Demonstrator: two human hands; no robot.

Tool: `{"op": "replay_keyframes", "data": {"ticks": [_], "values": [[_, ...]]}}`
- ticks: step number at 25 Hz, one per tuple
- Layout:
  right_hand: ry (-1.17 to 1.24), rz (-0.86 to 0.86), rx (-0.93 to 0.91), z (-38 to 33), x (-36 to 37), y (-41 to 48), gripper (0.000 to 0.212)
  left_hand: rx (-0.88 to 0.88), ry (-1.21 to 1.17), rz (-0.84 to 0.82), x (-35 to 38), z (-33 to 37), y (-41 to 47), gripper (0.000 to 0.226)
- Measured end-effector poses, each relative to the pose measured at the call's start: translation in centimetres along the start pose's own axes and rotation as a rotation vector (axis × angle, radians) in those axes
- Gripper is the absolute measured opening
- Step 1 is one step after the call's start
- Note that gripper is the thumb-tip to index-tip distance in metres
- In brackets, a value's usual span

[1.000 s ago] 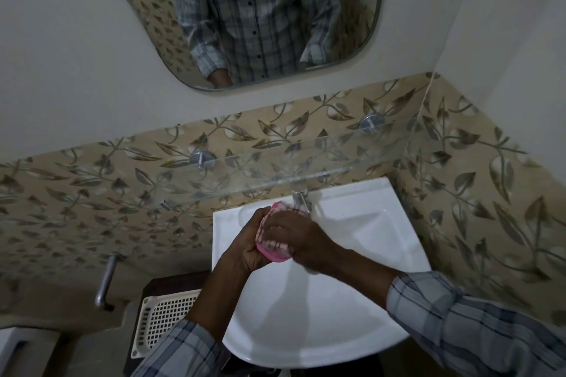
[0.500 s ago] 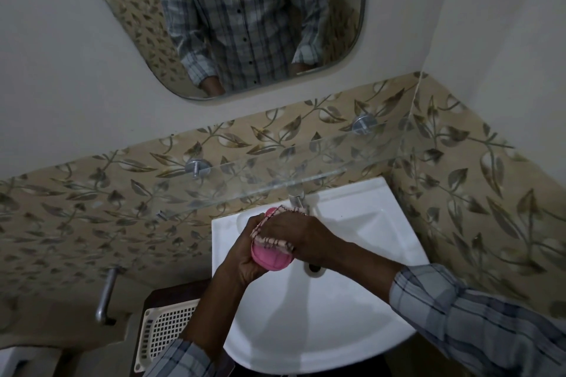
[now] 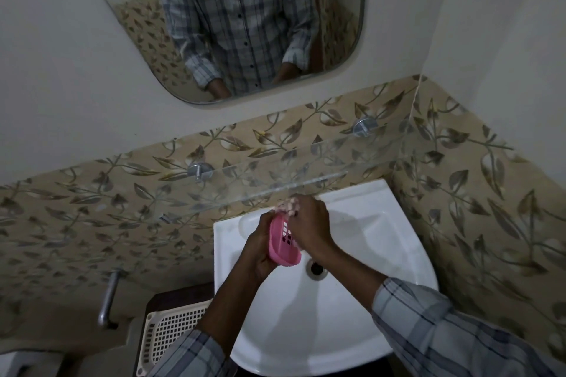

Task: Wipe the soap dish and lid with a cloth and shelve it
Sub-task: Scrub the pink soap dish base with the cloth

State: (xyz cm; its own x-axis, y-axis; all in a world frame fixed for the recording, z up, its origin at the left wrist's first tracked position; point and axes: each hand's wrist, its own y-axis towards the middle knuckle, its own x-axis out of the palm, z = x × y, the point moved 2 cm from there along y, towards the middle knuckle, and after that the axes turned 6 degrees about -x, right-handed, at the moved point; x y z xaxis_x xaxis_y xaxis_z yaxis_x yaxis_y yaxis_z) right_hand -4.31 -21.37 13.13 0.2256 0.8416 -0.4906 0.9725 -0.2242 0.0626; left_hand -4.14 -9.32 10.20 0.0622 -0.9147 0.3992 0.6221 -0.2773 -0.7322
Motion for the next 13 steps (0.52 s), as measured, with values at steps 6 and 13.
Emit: {"op": "replay_keyframes", "data": {"ticks": [6, 13], "values": [[0.097, -0.288, -0.773, 1.7, -1.1, -2.7, 0.031, -0.249, -0.200, -0.139, -1.0, 0.7, -0.3, 0.045], [0.029, -0.181, -0.747, 3.5, -0.8, -3.8, 0.031, -0.146, -0.278, -0.141, -0.9, 0.4, -0.3, 0.049]]}}
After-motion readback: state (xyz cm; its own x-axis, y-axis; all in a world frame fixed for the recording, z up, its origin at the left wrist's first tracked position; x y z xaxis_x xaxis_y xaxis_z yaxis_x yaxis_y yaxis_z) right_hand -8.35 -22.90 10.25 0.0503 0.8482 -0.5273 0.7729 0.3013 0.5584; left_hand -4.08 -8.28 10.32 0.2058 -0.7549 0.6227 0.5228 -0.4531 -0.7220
